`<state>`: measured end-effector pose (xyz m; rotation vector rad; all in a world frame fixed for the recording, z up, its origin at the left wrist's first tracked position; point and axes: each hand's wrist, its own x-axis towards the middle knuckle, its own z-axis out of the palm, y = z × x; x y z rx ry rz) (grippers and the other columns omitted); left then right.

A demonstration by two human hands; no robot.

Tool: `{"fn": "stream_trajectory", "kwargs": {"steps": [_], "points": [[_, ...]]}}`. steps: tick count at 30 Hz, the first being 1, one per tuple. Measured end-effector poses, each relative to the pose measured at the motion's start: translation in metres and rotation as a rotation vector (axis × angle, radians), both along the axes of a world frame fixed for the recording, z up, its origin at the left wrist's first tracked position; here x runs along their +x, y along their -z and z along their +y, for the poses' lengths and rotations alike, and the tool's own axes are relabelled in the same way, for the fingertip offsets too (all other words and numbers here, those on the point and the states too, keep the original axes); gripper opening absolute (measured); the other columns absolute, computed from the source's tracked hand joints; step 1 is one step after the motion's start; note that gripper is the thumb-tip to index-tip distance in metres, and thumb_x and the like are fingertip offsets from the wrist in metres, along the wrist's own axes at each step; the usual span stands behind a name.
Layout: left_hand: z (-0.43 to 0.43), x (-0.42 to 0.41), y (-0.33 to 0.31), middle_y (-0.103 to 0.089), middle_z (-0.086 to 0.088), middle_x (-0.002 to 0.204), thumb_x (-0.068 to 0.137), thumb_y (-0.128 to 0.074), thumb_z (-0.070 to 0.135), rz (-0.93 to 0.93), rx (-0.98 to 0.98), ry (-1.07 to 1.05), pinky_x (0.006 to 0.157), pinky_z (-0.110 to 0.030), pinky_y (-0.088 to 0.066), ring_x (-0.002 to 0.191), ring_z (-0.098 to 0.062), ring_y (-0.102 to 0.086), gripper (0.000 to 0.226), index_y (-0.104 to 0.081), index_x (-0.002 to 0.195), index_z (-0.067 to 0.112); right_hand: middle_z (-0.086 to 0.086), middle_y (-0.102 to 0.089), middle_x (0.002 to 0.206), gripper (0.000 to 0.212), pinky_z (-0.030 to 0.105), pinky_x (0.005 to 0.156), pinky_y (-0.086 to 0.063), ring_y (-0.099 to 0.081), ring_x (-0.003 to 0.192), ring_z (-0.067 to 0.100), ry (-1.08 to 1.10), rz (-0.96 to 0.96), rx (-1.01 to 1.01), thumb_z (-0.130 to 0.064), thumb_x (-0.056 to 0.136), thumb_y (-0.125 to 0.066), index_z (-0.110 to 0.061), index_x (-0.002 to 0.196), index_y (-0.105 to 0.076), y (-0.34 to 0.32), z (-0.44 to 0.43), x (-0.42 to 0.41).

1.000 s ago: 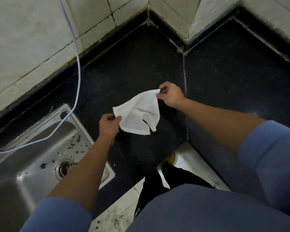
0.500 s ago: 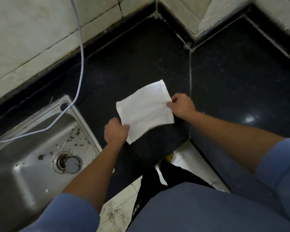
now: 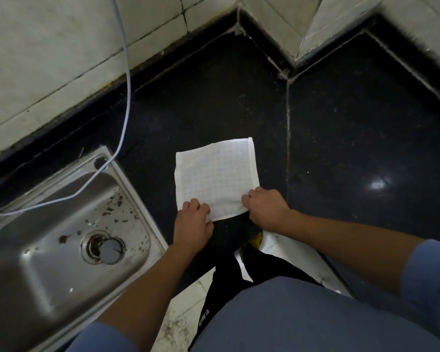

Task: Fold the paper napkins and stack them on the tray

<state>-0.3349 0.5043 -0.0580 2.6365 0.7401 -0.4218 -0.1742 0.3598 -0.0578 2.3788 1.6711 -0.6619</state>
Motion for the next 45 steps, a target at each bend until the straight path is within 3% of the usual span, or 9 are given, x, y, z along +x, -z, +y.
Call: {"fn": "stream_trajectory", "kwargs": {"steps": [7,10,13,17,21,29,36,40,45], "points": [[-0.007,-0.003,0.001,-0.052,-0.006,0.102,0.085,-0.058,0.035,0.015,0.079,0.112,0.080,-0.037,-0.040,0.098,-0.026,-0.049,0.025,-0.059,0.097,0.014,0.003,-0.054,0.082,0.012,0.025,0.045,-0.030,-0.058,0.074,0.023,0.009,0.021,0.325,-0.019,0.072,-0.069,-0.014,0.077,-0.060,-0.004,-0.023,0.027],[-0.009,-0.007,0.001,-0.054,-0.009,0.096,0.073,-0.066,0.024,0.023,0.075,0.190,0.075,-0.038,-0.042,0.092,-0.029,-0.052,0.019,-0.060,0.086,0.012,0.004,-0.056,0.081,0.014,0.027,0.048,-0.031,-0.058,0.075,0.024,-0.016,0.025,0.277,-0.016,0.069,-0.070,-0.014,0.076,-0.058,-0.005,-0.036,0.032],[-0.010,-0.012,-0.006,-0.056,-0.007,0.097,0.075,-0.061,0.014,0.031,-0.002,0.261,0.073,-0.032,-0.037,0.092,-0.026,-0.052,0.014,-0.057,0.088,0.012,-0.001,-0.059,0.101,0.012,0.031,0.067,-0.040,-0.056,0.097,0.020,0.050,0.135,0.022,-0.022,0.083,-0.056,-0.020,0.095,-0.061,-0.005,-0.050,0.032],[0.006,-0.007,-0.021,-0.062,-0.003,0.091,0.081,-0.057,0.014,0.131,-0.289,0.113,0.069,-0.031,-0.046,0.085,-0.021,-0.059,0.009,-0.061,0.089,0.018,-0.008,-0.064,0.101,0.016,0.028,0.075,-0.045,-0.059,0.090,0.012,0.246,0.362,-0.105,-0.029,0.087,-0.058,-0.027,0.098,-0.068,-0.018,-0.054,0.046],[0.044,0.015,-0.032,-0.060,0.002,0.083,0.083,-0.064,0.018,0.088,-0.355,0.017,0.069,-0.025,-0.042,0.080,-0.015,-0.058,0.009,-0.069,0.089,0.013,-0.007,-0.066,0.088,0.012,0.028,0.070,-0.047,-0.060,0.078,0.008,0.433,0.448,0.005,-0.028,0.085,-0.067,-0.023,0.095,-0.072,-0.036,-0.039,0.073],[0.083,0.052,-0.014,-0.066,-0.011,0.069,0.082,-0.068,0.009,0.084,-0.362,-0.341,0.053,-0.028,-0.053,0.053,-0.017,-0.067,0.006,-0.063,0.081,0.006,0.001,-0.068,0.096,0.020,0.033,0.074,-0.049,-0.063,0.090,0.021,0.597,0.273,0.151,-0.033,0.084,-0.067,-0.022,0.101,-0.069,-0.016,0.033,0.104],[0.079,0.053,0.001,-0.068,-0.010,0.079,0.081,-0.070,0.021,0.119,-0.276,-0.500,0.068,-0.036,-0.056,0.068,-0.023,-0.067,0.016,-0.060,0.087,0.011,-0.001,-0.065,0.098,0.016,0.033,0.075,-0.048,-0.061,0.087,0.019,0.644,0.127,0.217,-0.035,0.089,-0.059,-0.024,0.099,-0.062,0.003,0.036,0.100],[0.059,0.037,-0.010,-0.054,-0.010,0.109,0.083,-0.065,0.021,-0.010,0.042,-0.358,0.071,-0.039,-0.050,0.099,-0.028,-0.054,0.025,-0.056,0.105,0.014,-0.001,-0.058,0.099,0.017,0.028,0.071,-0.040,-0.057,0.085,0.016,0.578,0.117,0.397,-0.030,0.091,-0.058,-0.021,0.106,-0.061,-0.006,0.015,0.082],[0.018,0.014,-0.001,-0.057,-0.010,0.089,0.078,-0.066,0.009,-0.143,0.014,0.049,0.056,-0.038,-0.049,0.084,-0.032,-0.058,0.008,-0.062,0.085,0.009,-0.001,-0.057,0.113,0.027,0.032,0.075,-0.048,-0.057,0.104,0.019,0.189,0.240,0.242,-0.030,0.092,-0.055,-0.024,0.118,-0.060,0.008,0.000,0.033]]}}
